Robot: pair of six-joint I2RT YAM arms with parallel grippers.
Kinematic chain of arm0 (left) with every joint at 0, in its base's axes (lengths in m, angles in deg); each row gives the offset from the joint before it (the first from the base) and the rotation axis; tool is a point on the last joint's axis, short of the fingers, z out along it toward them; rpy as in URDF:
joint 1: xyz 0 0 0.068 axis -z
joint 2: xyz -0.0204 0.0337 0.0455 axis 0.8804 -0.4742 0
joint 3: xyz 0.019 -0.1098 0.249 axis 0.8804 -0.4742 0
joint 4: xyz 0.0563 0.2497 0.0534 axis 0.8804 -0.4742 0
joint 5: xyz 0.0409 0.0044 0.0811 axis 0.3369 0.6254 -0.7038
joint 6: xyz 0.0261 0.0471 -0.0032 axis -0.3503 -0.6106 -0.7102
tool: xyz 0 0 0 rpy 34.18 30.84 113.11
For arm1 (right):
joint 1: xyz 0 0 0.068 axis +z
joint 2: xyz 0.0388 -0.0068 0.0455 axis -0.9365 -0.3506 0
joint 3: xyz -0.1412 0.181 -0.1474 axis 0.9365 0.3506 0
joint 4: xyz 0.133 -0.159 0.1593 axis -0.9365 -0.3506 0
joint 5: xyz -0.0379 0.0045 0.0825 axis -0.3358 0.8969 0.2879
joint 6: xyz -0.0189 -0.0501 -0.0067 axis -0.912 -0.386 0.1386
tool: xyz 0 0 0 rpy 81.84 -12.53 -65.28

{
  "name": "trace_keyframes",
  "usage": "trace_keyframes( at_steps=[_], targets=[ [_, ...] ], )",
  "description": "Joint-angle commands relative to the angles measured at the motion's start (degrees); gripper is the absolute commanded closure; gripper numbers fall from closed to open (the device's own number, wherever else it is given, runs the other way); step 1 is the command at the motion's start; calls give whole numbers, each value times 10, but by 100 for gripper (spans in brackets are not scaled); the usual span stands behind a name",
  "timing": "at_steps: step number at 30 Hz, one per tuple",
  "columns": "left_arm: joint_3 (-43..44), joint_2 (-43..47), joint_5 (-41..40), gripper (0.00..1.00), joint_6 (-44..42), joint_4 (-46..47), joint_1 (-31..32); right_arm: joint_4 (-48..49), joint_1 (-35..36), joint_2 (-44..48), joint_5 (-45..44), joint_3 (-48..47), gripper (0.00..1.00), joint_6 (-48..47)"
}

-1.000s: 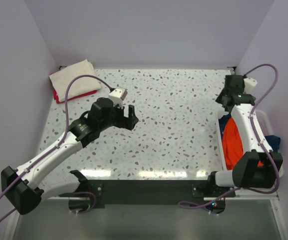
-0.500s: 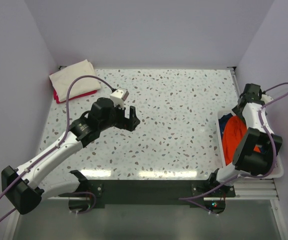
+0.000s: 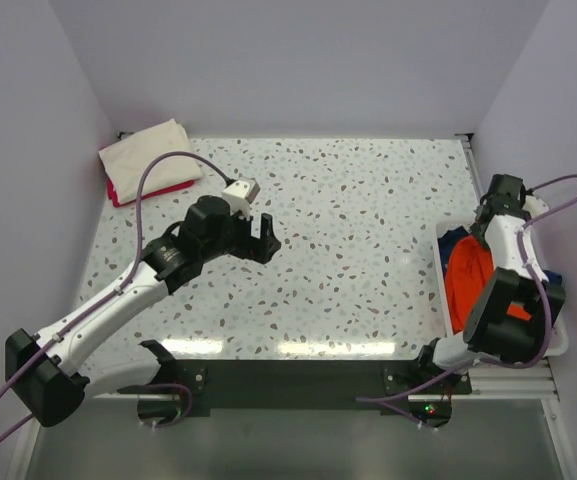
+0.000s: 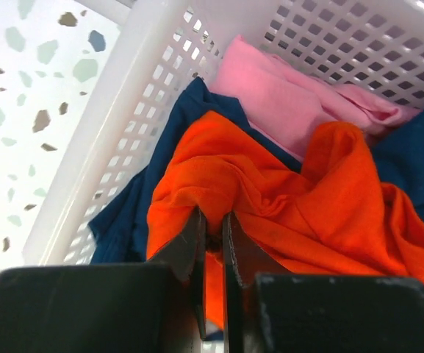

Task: Fold and stack the t-shirts
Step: Grab the tshirt from the pile, then move the tshirt to the center of the board

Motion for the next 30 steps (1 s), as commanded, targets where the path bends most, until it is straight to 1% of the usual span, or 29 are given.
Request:
trace_keyframes(
  at_steps=[1,4,5,6,8,9,13,16,18,19,20,23,24,25,26,28,29,30],
  targets=[
    [7,16,-7,6,-12,7,2,-41,-2,73,20,-51,100,-13],
    [12,23,-11,6,-13,3,2,-59,-3,121,79,-102,100,-37],
    [13,25,-28,6,-13,2,2,-60,-2,133,99,-115,100,-43],
    [15,32,-33,6,-12,2,1,-63,-2,141,148,-145,100,-54],
    [18,39,-48,5,-8,-1,1,-80,3,156,196,-182,100,-61],
    [19,44,-53,5,-4,-1,1,-84,6,161,227,-217,100,-65],
    [22,54,-81,4,8,-5,0,-96,55,174,273,-296,100,-64],
    [23,58,-104,4,20,-12,-4,-102,174,173,245,-349,100,-62],
    [23,62,-114,3,28,-15,-13,-100,210,162,245,-376,100,-52],
    [23,65,-114,3,31,-18,-19,-94,239,160,245,-380,100,-48],
    [21,68,-113,3,34,-19,-24,-89,278,158,236,-383,100,-45],
    [16,83,-109,3,44,-23,-59,-69,347,158,237,-377,100,-34],
    [13,91,-99,3,45,-22,-68,-59,366,158,237,-364,100,-32],
    [12,92,-95,3,48,-22,-75,-53,411,159,233,-354,100,-31],
    [5,96,-91,2,52,-22,-91,-47,434,160,227,-340,100,-32],
    [-1,99,-72,1,52,-20,-103,-41,490,154,201,-287,78,-41],
    [-5,97,-67,1,56,-21,-107,-39,499,149,199,-265,65,-43],
    [-9,92,-59,1,58,-20,-107,-37,502,147,200,-220,44,-42]
  ],
)
